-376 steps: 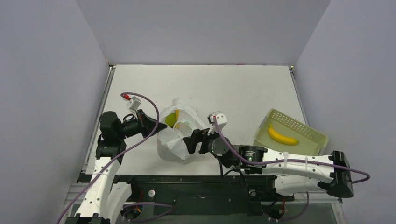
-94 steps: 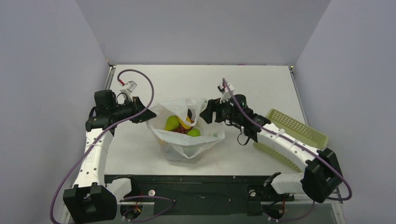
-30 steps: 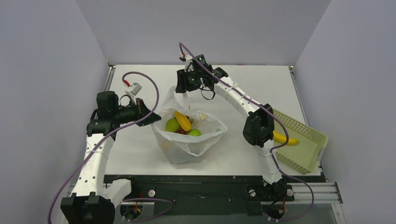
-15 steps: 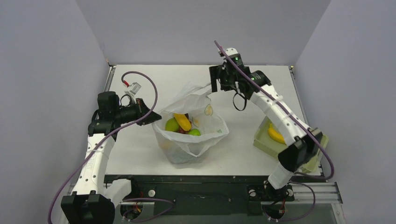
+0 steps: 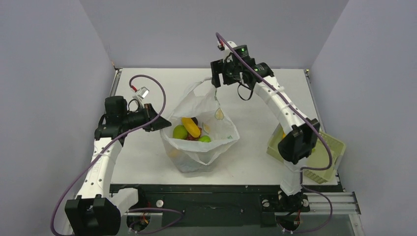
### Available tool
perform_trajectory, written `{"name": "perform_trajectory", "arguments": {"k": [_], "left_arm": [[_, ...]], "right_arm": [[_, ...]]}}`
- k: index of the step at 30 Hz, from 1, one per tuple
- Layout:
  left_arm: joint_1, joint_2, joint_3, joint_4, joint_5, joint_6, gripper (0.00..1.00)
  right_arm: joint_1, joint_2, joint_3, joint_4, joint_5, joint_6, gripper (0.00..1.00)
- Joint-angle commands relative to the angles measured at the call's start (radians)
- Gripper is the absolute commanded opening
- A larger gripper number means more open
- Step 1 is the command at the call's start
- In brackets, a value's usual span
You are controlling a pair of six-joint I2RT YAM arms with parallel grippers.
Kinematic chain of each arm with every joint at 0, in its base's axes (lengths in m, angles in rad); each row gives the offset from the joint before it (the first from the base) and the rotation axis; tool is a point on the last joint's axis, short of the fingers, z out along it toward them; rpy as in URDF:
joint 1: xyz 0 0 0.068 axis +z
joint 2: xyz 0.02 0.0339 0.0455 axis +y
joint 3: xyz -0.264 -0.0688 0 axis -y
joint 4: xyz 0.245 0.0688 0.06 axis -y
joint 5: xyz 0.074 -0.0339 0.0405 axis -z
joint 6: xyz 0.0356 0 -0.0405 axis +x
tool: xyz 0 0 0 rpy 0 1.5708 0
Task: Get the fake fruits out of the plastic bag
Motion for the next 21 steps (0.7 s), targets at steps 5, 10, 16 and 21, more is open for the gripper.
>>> {"name": "perform_trajectory", "arguments": {"k": [5,10,16,21], "left_arm": [[-0.022,-0.101,0.122,-0.179,-0.243,0.107,0.34],[-0.077,-0.19,0.224,-0.225,-0.459,0.12,0.41],[-0.178,-0.38,0.213,0.021,-0.484,0.258,0.42],[-0.256,-0.366,0.17,0.125,-0.389,0.459,0.51]], "right_arm": [[0.028,0.171,0.113,0.047,-0.492,0.099,0.81],[0.029,0.157,0.1,0.07,-0.295,0.246,0.85],[0.019,0.025,0.038,0.071,-0.251,0.277,0.86],[0.015,0.002,0.075,0.062,-0.348,0.286,0.87]]}}
